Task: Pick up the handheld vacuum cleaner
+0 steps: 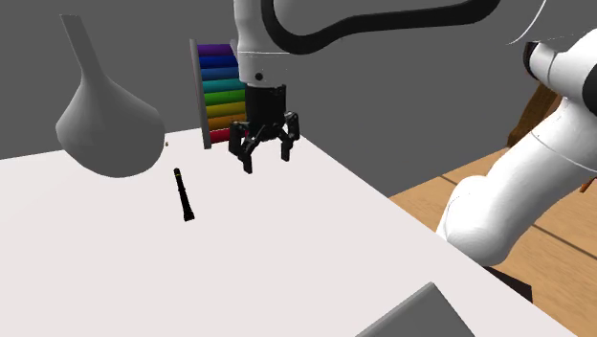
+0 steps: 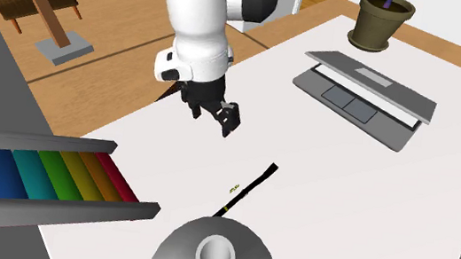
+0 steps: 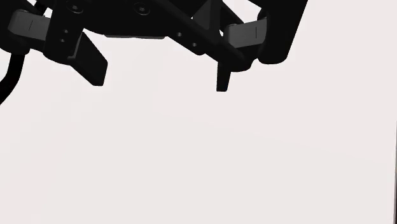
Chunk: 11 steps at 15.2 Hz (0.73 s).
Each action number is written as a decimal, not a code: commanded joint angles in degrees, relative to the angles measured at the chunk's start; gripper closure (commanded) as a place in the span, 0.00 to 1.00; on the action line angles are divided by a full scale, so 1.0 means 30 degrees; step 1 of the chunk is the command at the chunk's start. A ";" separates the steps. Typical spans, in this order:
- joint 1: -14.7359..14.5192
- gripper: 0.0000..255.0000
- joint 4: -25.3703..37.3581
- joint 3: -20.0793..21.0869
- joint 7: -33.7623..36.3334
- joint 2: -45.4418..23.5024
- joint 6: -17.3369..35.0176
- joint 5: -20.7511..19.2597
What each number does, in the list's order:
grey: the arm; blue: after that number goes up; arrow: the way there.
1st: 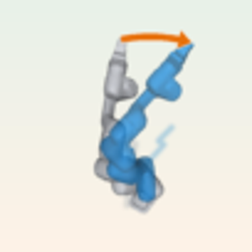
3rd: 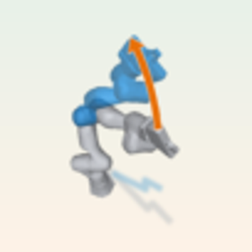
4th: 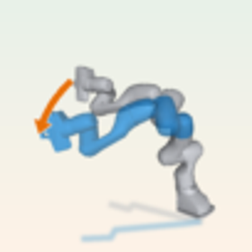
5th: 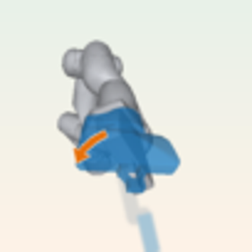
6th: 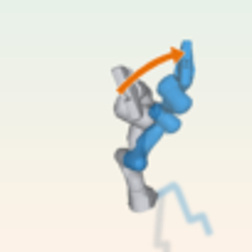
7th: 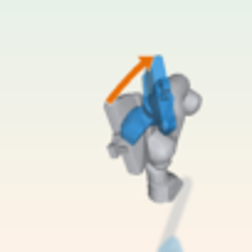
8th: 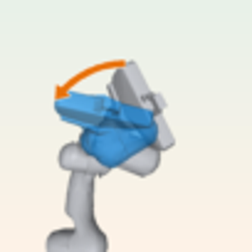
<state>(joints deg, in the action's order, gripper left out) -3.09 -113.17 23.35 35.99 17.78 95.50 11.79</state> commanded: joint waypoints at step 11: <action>-0.2113 0.00 1.1835 0.3244 0.9272 -1.0529 -0.2044 -0.5142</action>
<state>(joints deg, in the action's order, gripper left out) -8.27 -81.52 32.80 61.51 -10.54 90.42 -1.70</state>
